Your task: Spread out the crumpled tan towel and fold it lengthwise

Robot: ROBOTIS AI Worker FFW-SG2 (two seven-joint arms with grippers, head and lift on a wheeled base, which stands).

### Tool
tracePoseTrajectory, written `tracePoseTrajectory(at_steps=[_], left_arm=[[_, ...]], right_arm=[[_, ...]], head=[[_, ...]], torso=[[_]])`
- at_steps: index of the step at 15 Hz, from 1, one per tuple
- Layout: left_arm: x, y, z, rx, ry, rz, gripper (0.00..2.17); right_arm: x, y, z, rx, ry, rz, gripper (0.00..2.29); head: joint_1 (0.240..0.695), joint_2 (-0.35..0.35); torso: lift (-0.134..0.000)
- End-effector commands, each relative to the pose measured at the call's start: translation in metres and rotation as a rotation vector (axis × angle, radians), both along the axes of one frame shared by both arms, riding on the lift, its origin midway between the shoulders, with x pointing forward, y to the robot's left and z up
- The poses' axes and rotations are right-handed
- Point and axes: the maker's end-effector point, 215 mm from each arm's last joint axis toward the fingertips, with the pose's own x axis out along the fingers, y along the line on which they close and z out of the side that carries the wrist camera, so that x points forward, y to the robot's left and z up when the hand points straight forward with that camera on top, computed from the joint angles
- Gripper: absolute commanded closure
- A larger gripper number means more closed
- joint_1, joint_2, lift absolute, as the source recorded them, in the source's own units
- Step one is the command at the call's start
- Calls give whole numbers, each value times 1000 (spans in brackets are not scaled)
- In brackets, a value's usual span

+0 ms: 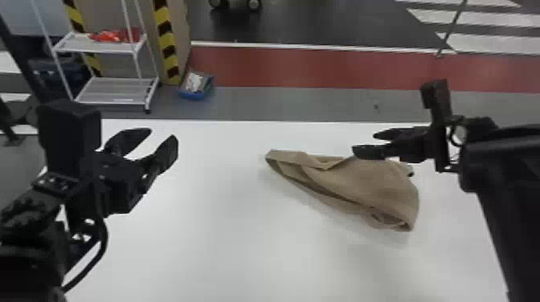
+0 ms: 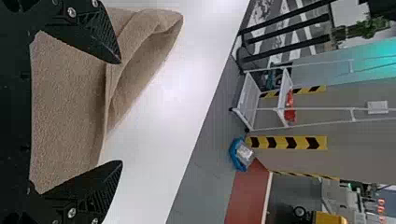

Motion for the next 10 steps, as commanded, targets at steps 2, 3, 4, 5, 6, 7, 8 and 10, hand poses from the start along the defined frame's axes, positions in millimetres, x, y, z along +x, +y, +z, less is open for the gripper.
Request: tracePoseTrajectory(at_steps=[2, 3, 4, 5, 6, 7, 8, 10], left_arm=[[-1, 2, -2, -1, 2, 7, 147], [-2, 2, -3, -1, 5, 7, 147], [-2, 2, -3, -1, 5, 7, 147], [-3, 2, -5, -1, 8, 6, 147], [-4, 2, -5, -1, 10, 6, 147], [-4, 2, -5, -1, 10, 6, 147], [-4, 2, -6, 0, 11, 9, 147], [-4, 3, -6, 0, 10, 10, 147]], right_arm=[[10, -6, -7, -86, 70, 43, 134], [8, 0, -11, -109, 85, 70, 134], [7, 4, -14, -127, 90, 80, 134], [7, 4, -19, -151, 93, 91, 134], [10, 1, -21, -193, 78, 106, 134], [10, 2, -30, -262, 73, 146, 134], [9, 0, -39, -350, 85, 188, 134], [6, 3, -51, -444, 95, 250, 134]], head=[[679, -75], [680, -76], [681, -75], [682, -73], [683, -71], [688, -69], [689, -70], [695, -69]], torso=[[-120], [-120], [-120], [-120], [-120], [-120], [-120], [-120]])
